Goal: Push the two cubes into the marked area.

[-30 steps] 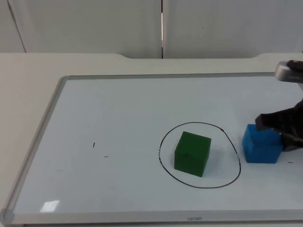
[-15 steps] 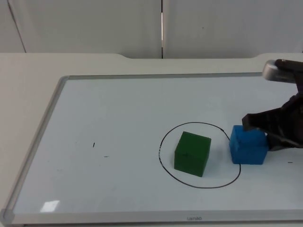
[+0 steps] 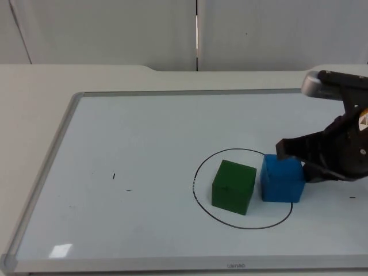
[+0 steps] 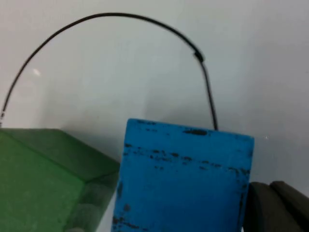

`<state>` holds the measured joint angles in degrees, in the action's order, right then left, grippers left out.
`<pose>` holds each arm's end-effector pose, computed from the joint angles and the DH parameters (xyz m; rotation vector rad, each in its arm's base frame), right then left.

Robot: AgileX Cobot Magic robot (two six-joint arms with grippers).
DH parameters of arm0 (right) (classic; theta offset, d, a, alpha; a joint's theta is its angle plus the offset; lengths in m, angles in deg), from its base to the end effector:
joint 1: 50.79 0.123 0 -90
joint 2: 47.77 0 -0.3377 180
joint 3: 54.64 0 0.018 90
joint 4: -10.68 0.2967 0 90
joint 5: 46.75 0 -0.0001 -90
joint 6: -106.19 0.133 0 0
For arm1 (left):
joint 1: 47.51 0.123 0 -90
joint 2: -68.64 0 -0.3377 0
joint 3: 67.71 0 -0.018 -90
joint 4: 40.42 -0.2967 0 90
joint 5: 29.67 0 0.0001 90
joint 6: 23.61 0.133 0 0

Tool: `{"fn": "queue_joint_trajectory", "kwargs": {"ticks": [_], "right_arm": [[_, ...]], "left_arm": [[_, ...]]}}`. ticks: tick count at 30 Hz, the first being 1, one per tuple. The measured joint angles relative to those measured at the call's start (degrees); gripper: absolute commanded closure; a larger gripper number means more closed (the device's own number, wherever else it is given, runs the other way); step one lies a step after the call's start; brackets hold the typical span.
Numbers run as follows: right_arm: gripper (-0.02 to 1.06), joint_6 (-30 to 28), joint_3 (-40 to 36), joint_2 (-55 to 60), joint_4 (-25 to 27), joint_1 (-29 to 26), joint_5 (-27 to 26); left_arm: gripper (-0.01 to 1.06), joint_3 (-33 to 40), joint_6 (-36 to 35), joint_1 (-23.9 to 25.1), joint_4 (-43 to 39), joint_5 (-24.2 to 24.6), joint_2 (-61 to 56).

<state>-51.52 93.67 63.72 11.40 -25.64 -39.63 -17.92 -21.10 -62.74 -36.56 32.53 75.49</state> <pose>0.3455 0.1624 0.0949 -0.0502 2.6537 0.2890 0.0162 -0.0126 0.2774 0.3245 2.0539 -0.2169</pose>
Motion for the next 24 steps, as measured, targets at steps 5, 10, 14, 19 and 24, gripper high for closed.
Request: {"fn": "queue_joint_trajectory", "kwargs": {"ticks": [5,10,14,19,24], "right_arm": [[1.03,0.0,0.0,0.0,0.8,0.3,-0.4],[1.03,0.0,0.0,0.0,0.8,0.5,-0.6],[1.03,0.1,0.0,0.0,1.0,0.5,-0.7],[1.03,0.1,0.0,0.0,1.0,0.5,-0.7],[1.03,0.1,0.0,0.0,1.1,0.5,-0.7]], "left_arm": [[1.05,0.0,0.0,0.0,0.0,0.0,0.0],[1.05,0.0,0.0,0.0,0.0,0.0,0.0],[1.05,0.0,0.0,0.0,0.0,0.0,0.0],[1.05,0.0,0.0,0.0,-0.1,0.0,0.0],[1.05,0.0,0.0,0.0,-0.2,0.0,0.0]]}}
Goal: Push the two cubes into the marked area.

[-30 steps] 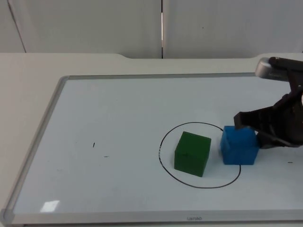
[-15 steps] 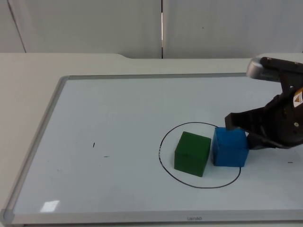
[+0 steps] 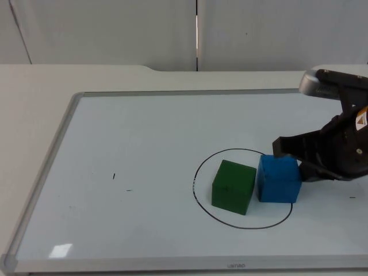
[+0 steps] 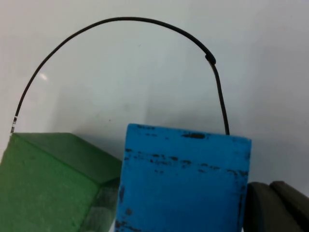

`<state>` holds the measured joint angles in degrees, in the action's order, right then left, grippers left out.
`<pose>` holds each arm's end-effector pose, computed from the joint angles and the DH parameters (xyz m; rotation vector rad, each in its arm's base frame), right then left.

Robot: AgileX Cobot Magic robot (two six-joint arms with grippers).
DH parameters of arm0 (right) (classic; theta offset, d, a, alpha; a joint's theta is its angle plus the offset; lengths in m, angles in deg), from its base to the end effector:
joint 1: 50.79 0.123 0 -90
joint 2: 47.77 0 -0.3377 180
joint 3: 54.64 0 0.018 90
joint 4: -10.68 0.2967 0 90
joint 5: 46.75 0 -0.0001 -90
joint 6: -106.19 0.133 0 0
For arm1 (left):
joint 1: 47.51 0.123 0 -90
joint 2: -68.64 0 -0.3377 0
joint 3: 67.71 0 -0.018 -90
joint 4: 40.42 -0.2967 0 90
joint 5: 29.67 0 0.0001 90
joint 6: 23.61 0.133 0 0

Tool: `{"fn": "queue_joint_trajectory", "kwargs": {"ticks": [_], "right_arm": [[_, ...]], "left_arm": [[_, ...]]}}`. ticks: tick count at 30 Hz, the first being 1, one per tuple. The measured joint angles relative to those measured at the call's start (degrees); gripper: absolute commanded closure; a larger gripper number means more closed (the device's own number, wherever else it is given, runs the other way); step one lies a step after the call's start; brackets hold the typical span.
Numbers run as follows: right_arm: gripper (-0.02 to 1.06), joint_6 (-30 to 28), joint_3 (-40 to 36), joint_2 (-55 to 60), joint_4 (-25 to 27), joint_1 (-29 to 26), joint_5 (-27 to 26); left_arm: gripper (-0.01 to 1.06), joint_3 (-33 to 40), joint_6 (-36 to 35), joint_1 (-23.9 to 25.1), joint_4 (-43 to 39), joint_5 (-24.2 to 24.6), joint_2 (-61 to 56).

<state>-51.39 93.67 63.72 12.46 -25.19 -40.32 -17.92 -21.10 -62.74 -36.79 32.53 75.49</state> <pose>0.3453 0.1660 0.0957 -0.0338 2.6450 0.3066 0.0163 -0.0122 0.2774 0.3243 2.0539 -0.2121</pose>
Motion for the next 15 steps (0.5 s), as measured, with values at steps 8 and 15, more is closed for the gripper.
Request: {"fn": "queue_joint_trajectory", "kwargs": {"ticks": [8,15], "right_arm": [[1.03,0.0,0.0,0.0,0.0,0.0,0.0],[1.03,0.9,0.0,0.0,0.0,0.0,-1.7]], "left_arm": [[1.05,0.0,0.0,0.0,0.0,0.0,0.0],[1.05,0.0,0.0,0.0,0.0,0.0,0.0]]}}
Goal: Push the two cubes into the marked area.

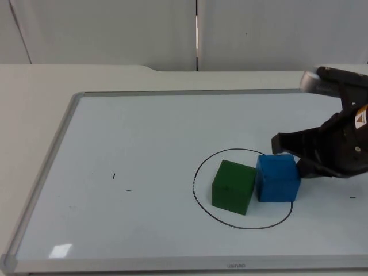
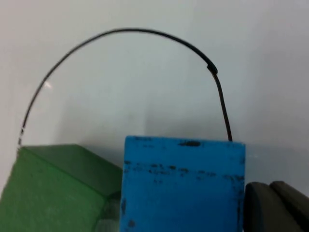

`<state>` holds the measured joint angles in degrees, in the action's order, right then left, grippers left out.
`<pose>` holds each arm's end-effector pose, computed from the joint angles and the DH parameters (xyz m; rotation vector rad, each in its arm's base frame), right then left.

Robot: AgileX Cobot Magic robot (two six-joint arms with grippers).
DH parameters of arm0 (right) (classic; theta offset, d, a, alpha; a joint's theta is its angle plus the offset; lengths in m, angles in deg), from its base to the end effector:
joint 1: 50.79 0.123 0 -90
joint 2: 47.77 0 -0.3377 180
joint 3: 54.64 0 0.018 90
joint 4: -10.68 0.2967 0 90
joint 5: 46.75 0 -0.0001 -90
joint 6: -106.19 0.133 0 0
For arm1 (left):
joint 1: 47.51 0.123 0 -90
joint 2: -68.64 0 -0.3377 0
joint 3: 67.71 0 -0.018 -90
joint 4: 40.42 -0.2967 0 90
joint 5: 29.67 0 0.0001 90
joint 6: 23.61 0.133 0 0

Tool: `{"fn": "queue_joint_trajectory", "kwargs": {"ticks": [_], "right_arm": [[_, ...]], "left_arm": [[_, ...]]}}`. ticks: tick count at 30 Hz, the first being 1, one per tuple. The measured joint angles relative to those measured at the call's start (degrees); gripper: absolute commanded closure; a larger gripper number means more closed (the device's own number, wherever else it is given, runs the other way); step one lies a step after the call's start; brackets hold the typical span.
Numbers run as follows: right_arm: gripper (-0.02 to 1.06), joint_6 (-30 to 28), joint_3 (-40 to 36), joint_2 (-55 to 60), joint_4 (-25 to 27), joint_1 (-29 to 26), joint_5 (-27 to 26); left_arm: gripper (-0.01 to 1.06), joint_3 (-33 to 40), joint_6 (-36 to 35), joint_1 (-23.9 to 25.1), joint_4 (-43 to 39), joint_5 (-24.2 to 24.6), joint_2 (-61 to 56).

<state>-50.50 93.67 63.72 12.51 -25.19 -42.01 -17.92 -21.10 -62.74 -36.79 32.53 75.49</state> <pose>0.3484 0.1673 0.0978 -0.0116 2.6178 0.3256 0.0163 -0.0122 0.2774 0.3243 2.0539 -0.2121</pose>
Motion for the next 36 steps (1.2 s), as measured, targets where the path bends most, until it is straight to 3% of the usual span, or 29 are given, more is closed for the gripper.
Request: {"fn": "queue_joint_trajectory", "kwargs": {"ticks": [26,30,36], "right_arm": [[1.03,1.0,0.0,0.0,0.0,2.6,-0.6],[1.03,0.0,0.0,-0.5,-1.4,2.0,2.6],[1.03,-0.2,0.0,-10.4,-9.5,-2.4,10.9]], "left_arm": [[1.05,0.0,0.0,0.0,0.0,0.0,0.0],[1.05,0.0,0.0,0.0,0.0,0.0,0.0],[1.05,0.0,0.0,0.0,0.0,0.0,0.0]]}}
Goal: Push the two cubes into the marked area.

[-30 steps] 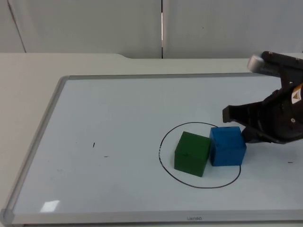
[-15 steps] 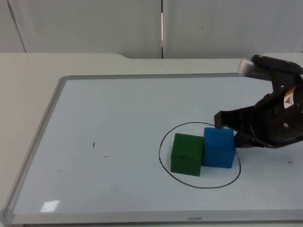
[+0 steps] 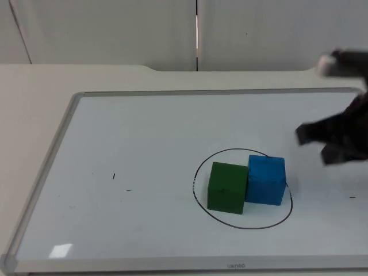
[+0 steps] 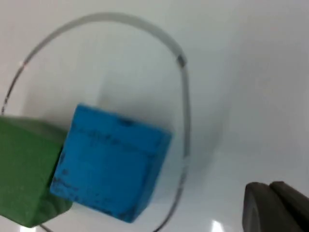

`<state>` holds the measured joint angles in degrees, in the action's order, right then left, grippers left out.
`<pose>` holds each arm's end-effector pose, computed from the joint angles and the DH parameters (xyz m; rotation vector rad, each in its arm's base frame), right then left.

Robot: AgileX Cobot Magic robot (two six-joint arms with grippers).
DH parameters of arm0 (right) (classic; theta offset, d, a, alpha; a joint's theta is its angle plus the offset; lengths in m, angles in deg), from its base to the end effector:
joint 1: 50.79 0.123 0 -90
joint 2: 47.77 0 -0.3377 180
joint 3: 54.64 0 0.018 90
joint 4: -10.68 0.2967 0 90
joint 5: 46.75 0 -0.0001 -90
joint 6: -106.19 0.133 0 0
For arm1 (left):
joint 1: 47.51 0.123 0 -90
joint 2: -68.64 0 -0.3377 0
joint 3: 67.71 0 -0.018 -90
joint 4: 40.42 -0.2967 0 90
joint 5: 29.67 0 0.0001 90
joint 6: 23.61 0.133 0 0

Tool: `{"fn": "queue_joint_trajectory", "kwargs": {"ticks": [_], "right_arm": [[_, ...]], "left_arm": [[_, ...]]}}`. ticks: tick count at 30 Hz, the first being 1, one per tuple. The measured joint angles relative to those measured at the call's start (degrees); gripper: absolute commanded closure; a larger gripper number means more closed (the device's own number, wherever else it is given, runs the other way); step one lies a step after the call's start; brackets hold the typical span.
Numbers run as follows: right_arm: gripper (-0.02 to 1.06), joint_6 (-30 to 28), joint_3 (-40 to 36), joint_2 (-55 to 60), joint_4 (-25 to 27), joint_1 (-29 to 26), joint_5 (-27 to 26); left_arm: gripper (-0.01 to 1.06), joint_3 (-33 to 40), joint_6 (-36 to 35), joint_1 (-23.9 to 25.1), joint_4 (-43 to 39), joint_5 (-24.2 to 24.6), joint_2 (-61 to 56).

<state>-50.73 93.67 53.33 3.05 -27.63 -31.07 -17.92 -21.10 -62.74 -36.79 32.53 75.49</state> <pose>0.3372 0.1390 0.1529 -0.1553 2.5970 0.2016 0.0163 -0.0122 0.2774 0.3243 2.0539 -0.2121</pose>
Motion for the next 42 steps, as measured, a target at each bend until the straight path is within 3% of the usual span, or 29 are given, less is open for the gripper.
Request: {"fn": "queue_joint_trajectory", "kwargs": {"ticks": [4,7,12,18,25,36,42], "right_arm": [[1.03,-0.1,0.0,-15.2,-6.3,-1.7,3.1],[1.03,-0.1,0.0,-22.7,-8.1,-1.7,4.1],[1.03,-0.1,0.0,-36.3,-9.2,-1.7,8.7],[1.03,-1.6,0.0,-49.6,-9.9,-1.7,18.3],[1.03,-2.6,-4.4,-62.7,-9.9,-1.7,25.4],[1.03,-3.0,-14.6,-76.6,-7.5,-1.7,29.3],[1.03,-9.5,-15.2,-81.3,-2.3,-1.7,32.7]], "left_arm": [[1.05,0.0,0.0,0.0,0.0,0.0,0.0],[1.05,0.0,0.0,0.0,0.0,0.0,0.0],[1.05,0.0,0.0,0.0,0.0,0.0,0.0],[1.05,0.0,0.0,0.0,0.0,0.0,0.0],[1.05,0.0,0.0,0.0,0.0,0.0,0.0],[1.05,0.0,0.0,0.0,0.0,0.0,0.0],[1.05,0.0,0.0,0.0,0.0,0.0,0.0]]}}
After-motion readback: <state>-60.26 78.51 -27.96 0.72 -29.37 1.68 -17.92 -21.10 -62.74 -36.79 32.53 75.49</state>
